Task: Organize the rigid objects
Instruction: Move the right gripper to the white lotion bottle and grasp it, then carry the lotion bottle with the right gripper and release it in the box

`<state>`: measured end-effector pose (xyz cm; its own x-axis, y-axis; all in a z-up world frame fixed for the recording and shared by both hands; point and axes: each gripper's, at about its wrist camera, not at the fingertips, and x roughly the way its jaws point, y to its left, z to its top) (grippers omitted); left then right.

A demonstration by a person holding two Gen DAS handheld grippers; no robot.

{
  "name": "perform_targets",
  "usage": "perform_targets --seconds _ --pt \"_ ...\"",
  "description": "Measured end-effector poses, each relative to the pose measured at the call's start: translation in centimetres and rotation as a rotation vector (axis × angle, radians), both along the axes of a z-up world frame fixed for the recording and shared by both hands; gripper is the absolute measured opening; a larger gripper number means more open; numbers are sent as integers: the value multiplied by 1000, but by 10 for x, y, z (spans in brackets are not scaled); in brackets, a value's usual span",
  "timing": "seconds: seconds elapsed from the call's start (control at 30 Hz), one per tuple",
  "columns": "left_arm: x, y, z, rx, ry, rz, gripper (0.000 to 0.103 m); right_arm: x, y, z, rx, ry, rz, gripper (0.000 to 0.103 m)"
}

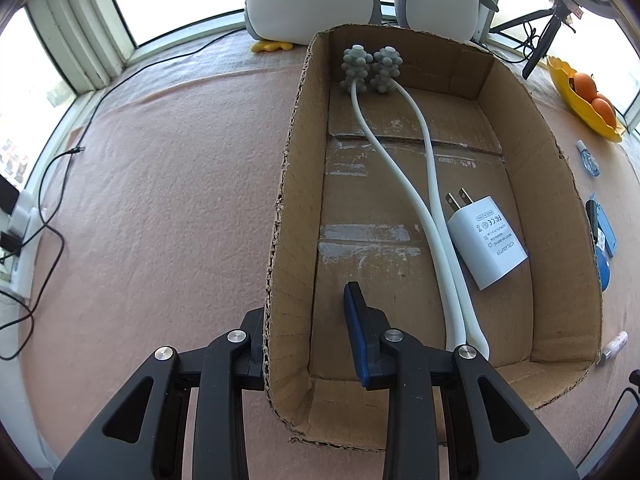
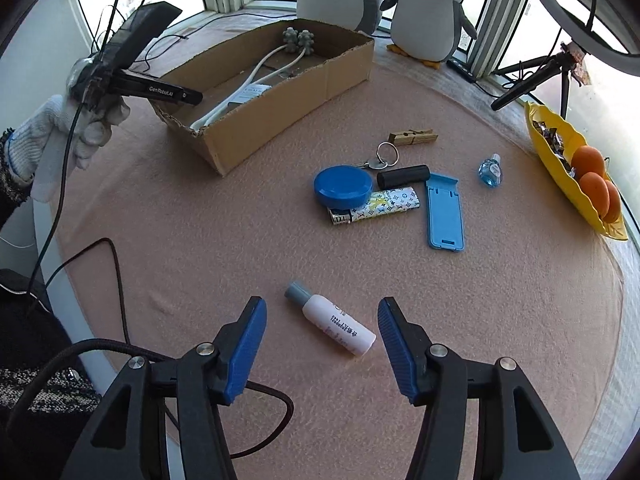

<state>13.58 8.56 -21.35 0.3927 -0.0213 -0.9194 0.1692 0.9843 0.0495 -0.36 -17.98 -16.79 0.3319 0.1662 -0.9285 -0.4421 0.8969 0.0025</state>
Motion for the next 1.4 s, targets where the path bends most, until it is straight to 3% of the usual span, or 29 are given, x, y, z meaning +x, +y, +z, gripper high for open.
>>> perform_targets --seconds 0.4,0.57,0.73,0.97,1.4 --pt "0 2 -1 -10 3 4 28 7 -4 -39 -83 74 45 41" --pt "1 4 -1 -15 5 3 28 6 -8 -45 -92 83 36 40" --pt "1 4 -1 -19 4 6 28 8 -12 -48 -89 90 -10 29" --pt "1 4 -1 -20 4 6 28 18 -27 -49 -5 110 -127 18" --pt "2 8 -1 -40 4 4 28 15 -45 -37 188 82 -329 18"
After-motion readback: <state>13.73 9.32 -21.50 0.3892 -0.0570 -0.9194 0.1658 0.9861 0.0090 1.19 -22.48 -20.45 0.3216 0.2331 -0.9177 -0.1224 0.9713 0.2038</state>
